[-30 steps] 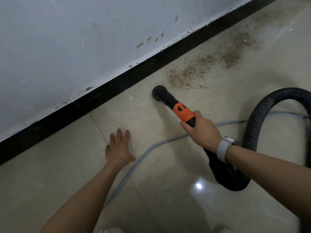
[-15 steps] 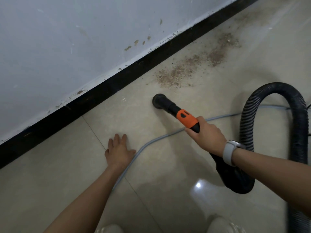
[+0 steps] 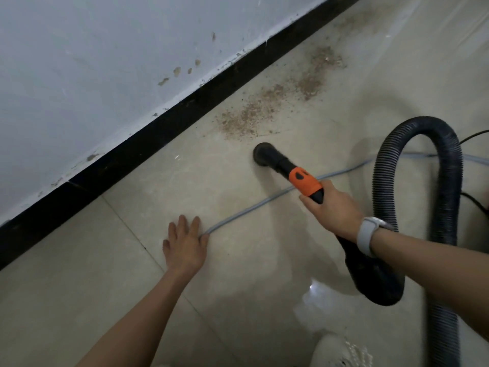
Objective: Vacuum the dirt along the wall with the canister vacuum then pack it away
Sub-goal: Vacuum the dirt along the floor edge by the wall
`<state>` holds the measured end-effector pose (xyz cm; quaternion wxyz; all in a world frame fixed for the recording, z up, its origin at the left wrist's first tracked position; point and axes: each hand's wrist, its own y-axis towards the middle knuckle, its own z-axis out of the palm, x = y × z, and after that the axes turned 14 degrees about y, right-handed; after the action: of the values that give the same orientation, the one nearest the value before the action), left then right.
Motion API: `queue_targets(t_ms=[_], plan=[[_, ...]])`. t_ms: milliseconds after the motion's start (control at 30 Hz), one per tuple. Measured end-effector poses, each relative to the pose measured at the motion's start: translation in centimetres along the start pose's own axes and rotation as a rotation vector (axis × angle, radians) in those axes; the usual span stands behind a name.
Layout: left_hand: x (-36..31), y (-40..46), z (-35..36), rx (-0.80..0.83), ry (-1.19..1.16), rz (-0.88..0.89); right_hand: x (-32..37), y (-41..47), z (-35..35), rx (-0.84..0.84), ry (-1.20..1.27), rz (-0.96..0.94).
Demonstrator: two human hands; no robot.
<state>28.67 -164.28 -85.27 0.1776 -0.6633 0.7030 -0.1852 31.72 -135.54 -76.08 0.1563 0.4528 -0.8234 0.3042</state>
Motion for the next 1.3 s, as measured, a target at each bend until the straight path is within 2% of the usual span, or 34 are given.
queue_targets(t_ms=[100,233,300,467,567,633,733,833,1000,1133,1300], plan=[[0.1,0.2,-0.2,-0.023,-0.008,-0.015,0.3,-0.5,0.9,0.002,0.020,-0.003],[0.3,0.6,-0.3,-0.055,-0.059,-0.051,1.5,-3.0,3.7,0.185,-0.101,-0.242],[0.9,0.3,-0.2,-0.070,-0.104,-0.094,1.8,-3.6,4.1,0.236,-0.154,-0.303],[3.6,-1.0,1.1,-0.087,-0.057,-0.160,2.6,-1.1,2.9,0.095,-0.071,-0.165],[4.8,-0.8,1.2,-0.061,-0.042,-0.140,4.5,0.0,3.8,0.073,-0.011,-0.119],[5.3,-0.2,1.0,-0.037,-0.047,-0.124,6.0,0.0,5.0,0.130,-0.008,-0.169],[5.8,1.0,0.4,-0.004,-0.023,-0.120,8.1,-0.4,7.1,0.235,-0.103,-0.340],[6.3,2.1,0.1,0.036,0.000,-0.100,9.6,0.1,8.6,0.255,-0.179,-0.436],[7.4,3.8,-1.0,0.131,0.104,0.012,11.1,3.7,8.9,0.163,-0.123,-0.346],[8.8,5.1,-1.8,0.140,0.095,0.071,12.4,6.0,9.4,0.084,-0.056,-0.272],[9.6,4.9,-1.6,0.076,0.118,0.095,12.4,4.0,11.9,0.102,-0.095,-0.382]])
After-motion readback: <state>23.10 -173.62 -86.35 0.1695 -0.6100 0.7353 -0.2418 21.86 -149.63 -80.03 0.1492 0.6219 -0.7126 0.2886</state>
